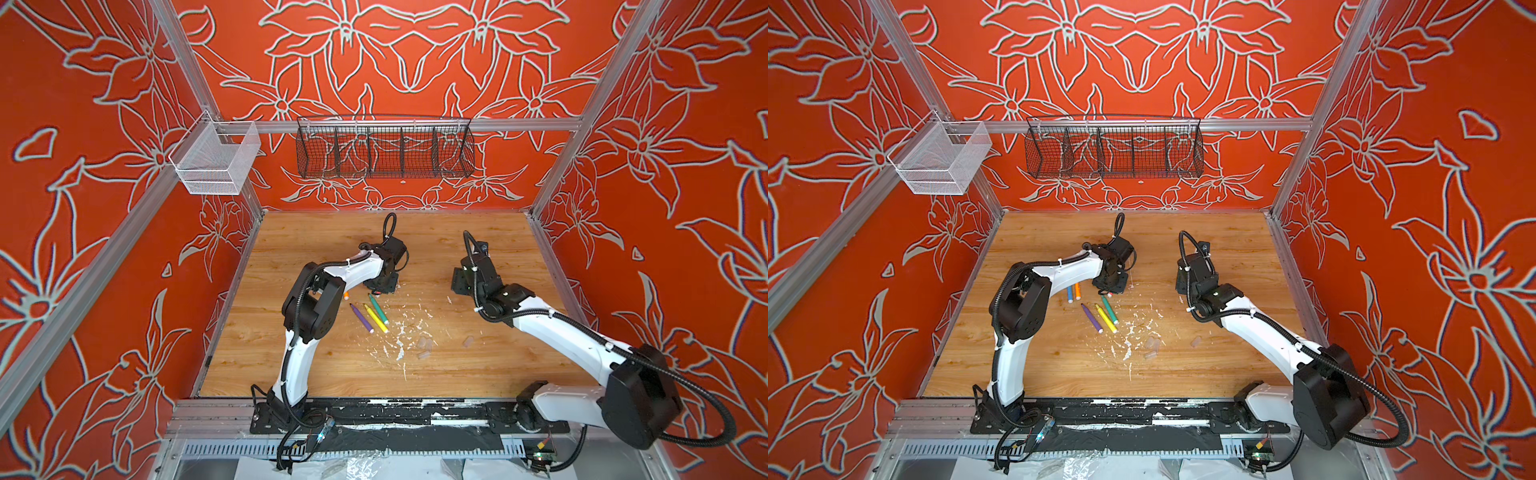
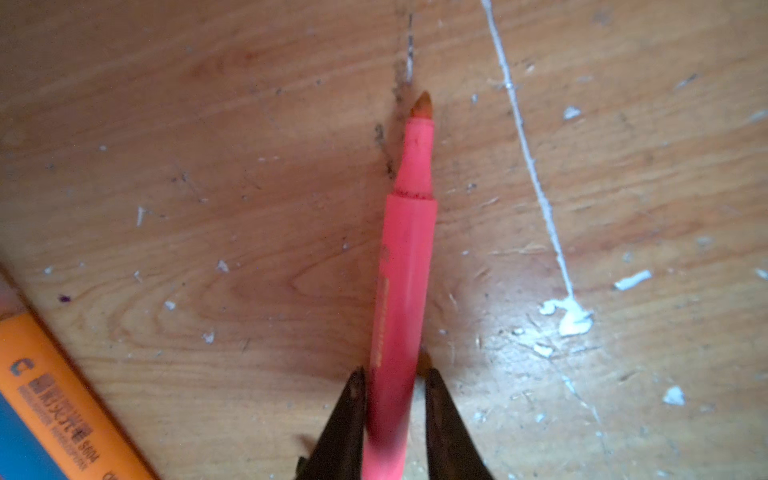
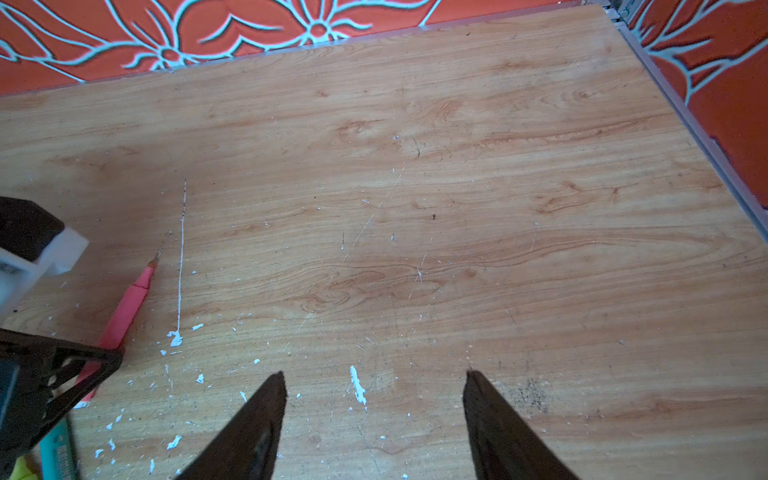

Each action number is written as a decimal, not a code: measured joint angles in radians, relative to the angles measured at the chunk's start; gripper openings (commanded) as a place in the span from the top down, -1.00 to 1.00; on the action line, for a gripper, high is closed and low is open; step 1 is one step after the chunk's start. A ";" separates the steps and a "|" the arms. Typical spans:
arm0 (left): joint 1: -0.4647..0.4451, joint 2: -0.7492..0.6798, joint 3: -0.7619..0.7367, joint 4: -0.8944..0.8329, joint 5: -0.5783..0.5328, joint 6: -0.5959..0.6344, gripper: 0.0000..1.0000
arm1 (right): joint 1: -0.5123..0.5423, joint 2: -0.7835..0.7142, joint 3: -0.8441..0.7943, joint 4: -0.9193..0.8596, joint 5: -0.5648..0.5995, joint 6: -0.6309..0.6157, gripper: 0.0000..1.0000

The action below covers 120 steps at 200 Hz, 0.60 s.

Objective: Insert the pens into the pen caps
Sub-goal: 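Close the left gripper on the pink marker and lift it upright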

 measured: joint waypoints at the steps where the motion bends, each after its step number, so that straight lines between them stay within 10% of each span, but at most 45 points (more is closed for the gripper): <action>1: 0.000 0.000 0.000 0.000 0.002 0.000 0.59 | 0.000 0.000 0.000 0.000 0.000 0.000 -0.38; 120: 0.035 0.012 0.024 -0.023 0.104 -0.003 1.00 | 0.000 0.001 0.000 0.000 -0.001 0.000 -0.38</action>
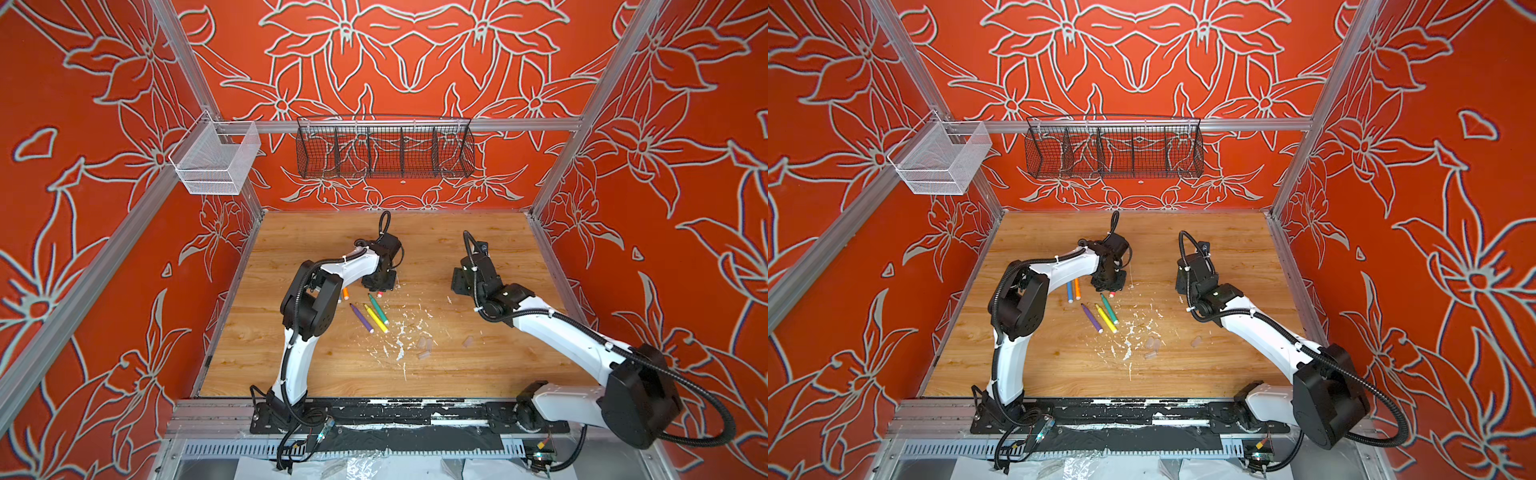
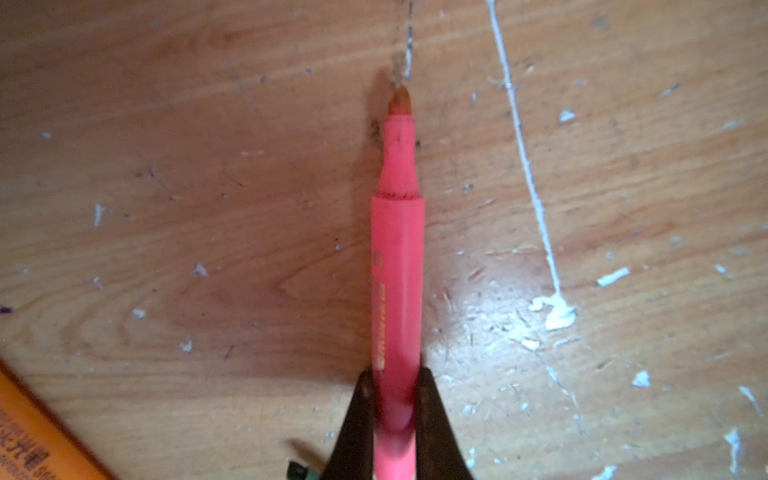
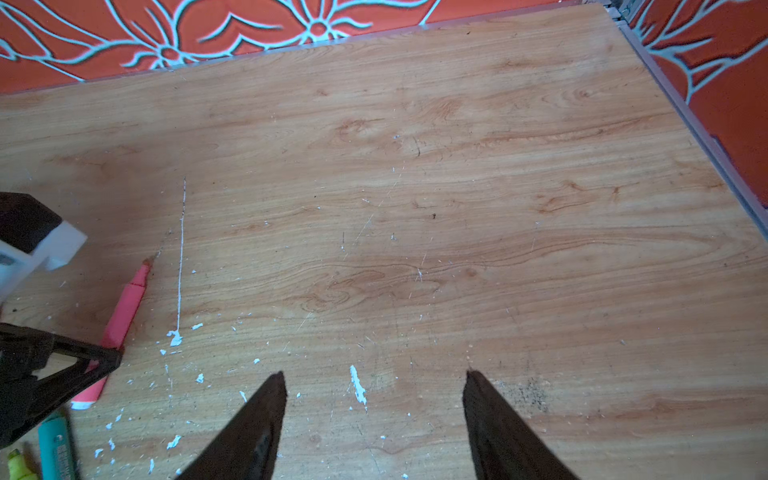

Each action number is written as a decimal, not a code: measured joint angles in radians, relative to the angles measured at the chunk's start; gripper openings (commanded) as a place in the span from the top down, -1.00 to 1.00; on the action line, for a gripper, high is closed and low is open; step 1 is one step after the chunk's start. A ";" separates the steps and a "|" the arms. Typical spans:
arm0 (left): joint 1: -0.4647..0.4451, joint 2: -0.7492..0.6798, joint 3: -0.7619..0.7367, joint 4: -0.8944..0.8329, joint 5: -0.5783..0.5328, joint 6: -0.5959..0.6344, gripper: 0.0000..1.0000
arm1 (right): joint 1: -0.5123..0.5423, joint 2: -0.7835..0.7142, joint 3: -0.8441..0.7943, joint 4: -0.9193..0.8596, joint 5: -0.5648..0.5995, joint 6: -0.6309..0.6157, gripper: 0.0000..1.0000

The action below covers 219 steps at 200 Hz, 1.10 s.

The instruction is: Insert the pens into the pen caps

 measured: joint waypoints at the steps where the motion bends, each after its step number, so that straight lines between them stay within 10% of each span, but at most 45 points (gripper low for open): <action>1: 0.000 0.000 -0.001 0.002 0.002 0.000 1.00 | 0.000 0.000 0.000 0.000 0.000 0.000 -0.38; 107: -0.005 -0.211 -0.280 0.198 0.066 0.016 1.00 | 0.000 -0.008 -0.022 0.075 -0.097 0.009 -0.38; 219: -0.097 -0.624 -0.625 0.576 0.182 0.080 1.00 | 0.000 -0.010 -0.196 0.494 -0.587 0.128 -0.41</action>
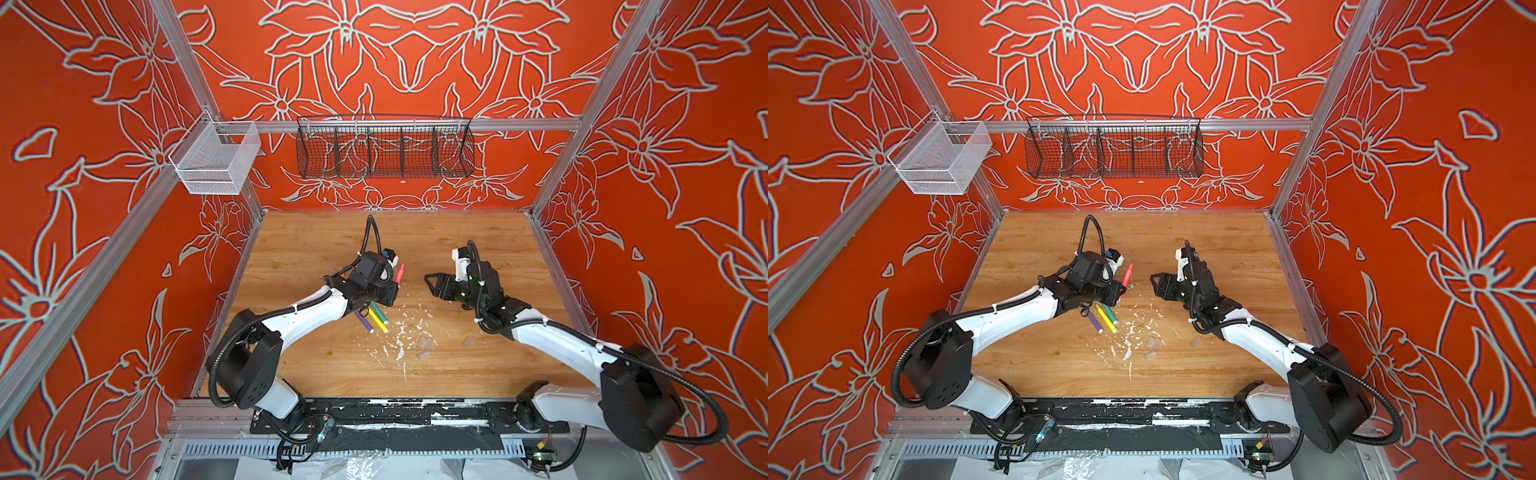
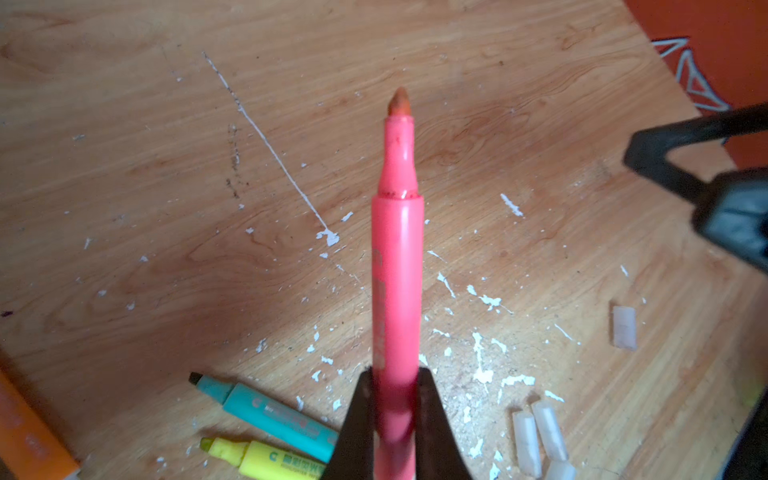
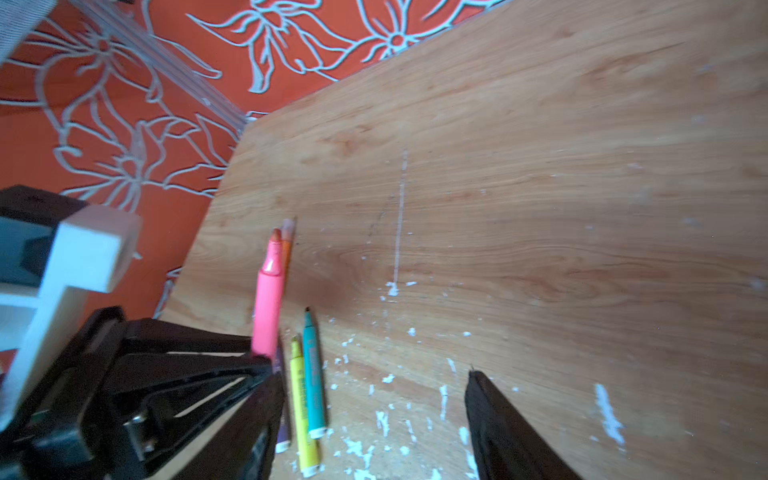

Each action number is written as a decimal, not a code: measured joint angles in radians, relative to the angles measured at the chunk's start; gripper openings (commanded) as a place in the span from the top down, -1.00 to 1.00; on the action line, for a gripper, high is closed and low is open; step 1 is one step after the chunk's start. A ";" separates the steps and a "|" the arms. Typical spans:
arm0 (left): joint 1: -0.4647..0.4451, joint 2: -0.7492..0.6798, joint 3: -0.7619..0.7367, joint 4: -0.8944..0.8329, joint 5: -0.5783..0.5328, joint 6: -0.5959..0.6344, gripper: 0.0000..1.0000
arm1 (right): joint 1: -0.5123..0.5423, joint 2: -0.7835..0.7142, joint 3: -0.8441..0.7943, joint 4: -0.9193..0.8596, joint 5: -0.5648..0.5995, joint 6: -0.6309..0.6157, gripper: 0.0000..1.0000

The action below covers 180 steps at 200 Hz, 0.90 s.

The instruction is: Insert the pens into the pen caps

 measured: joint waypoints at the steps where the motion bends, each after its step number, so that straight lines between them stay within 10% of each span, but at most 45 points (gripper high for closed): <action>1: 0.000 -0.002 -0.002 0.002 0.002 0.000 1.00 | 0.000 0.002 -0.002 0.008 -0.014 0.003 -0.41; 91: -0.060 -0.061 -0.061 0.115 0.098 0.038 1.00 | 0.003 0.122 -0.005 0.224 -0.267 0.075 -0.30; 180: -0.087 -0.061 -0.061 0.132 0.125 0.068 1.00 | 0.014 0.142 0.021 0.229 -0.293 0.079 0.62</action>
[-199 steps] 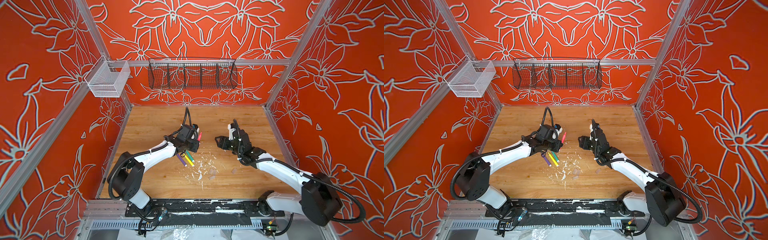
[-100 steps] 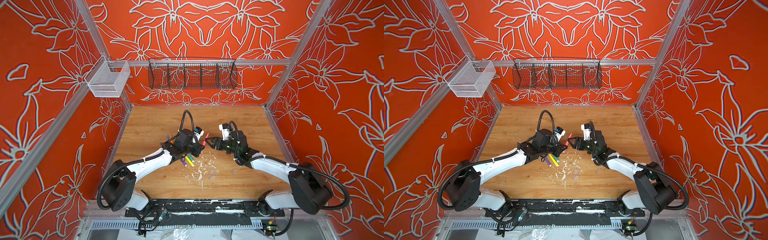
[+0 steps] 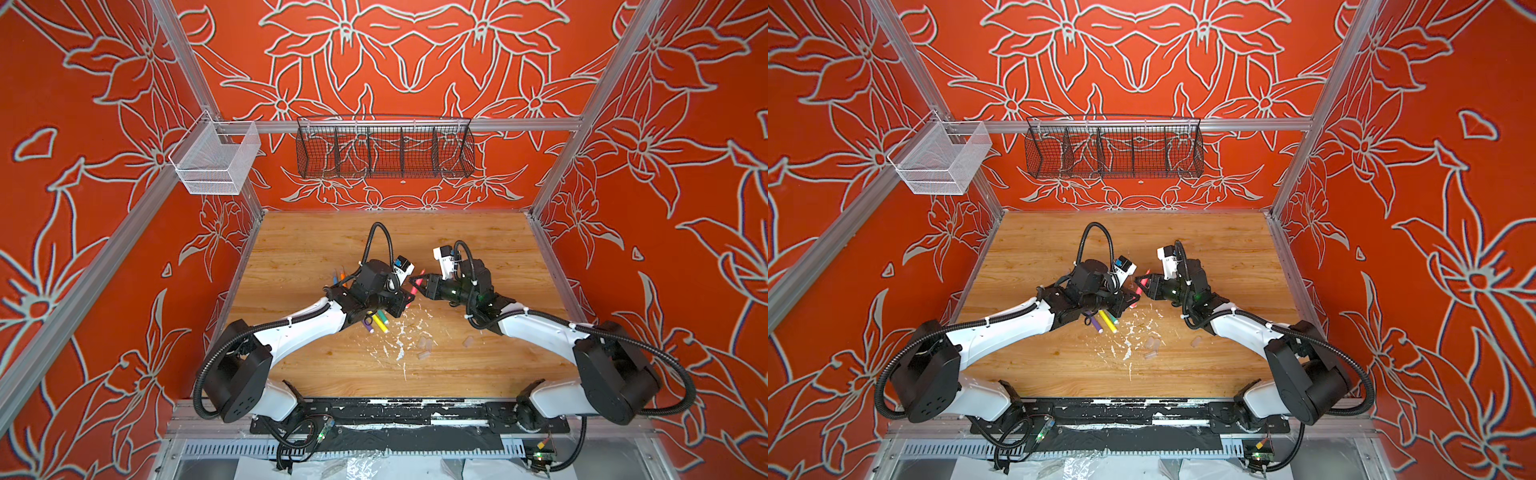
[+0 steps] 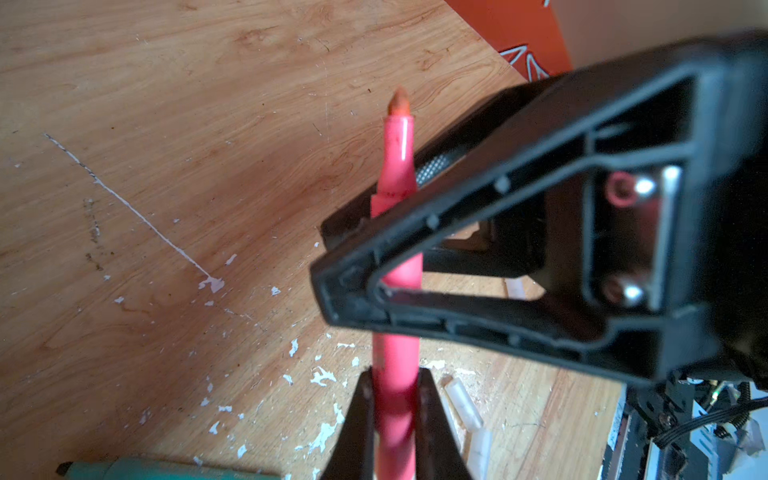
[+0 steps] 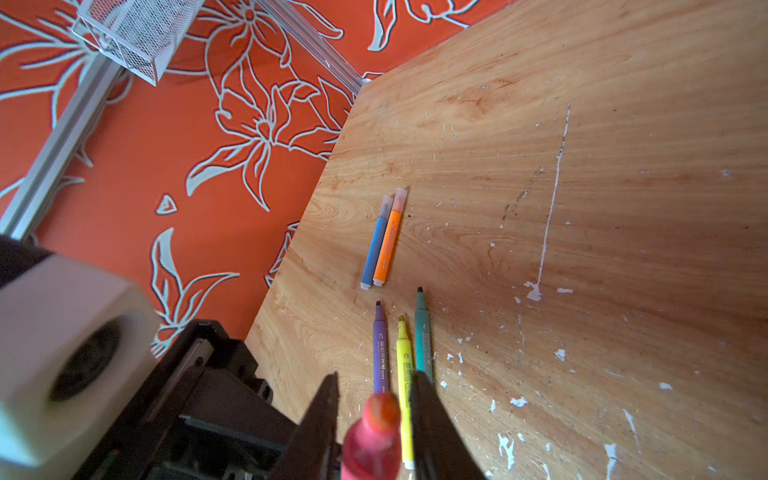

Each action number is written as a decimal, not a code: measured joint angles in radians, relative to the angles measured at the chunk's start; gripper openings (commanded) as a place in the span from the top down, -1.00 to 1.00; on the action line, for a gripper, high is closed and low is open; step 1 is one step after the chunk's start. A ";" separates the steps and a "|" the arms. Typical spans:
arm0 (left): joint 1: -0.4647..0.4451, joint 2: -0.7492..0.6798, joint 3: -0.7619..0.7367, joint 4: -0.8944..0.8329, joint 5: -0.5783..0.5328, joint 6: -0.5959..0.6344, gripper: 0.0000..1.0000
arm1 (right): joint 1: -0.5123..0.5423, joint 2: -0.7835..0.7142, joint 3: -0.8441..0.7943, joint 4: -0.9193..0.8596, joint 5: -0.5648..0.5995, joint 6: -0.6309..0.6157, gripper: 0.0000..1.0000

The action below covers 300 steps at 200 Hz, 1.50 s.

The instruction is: Insert the pens into the pen caps

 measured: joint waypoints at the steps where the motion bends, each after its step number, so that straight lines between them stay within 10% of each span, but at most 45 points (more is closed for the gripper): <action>1: 0.000 0.000 0.000 0.000 0.000 0.000 1.00 | 0.000 0.000 0.000 0.000 0.000 -0.002 0.63; 48: 0.000 -0.001 0.000 0.000 -0.001 0.008 0.87 | 0.002 0.000 0.006 0.003 -0.010 0.000 1.00; 133: -0.006 -0.001 0.000 0.007 -0.022 0.007 0.27 | 0.002 0.000 -0.003 0.067 -0.030 0.021 1.00; 300: -0.007 -0.048 -0.086 0.116 -0.092 -0.005 0.48 | 0.057 0.057 -0.034 0.283 -0.095 0.138 1.00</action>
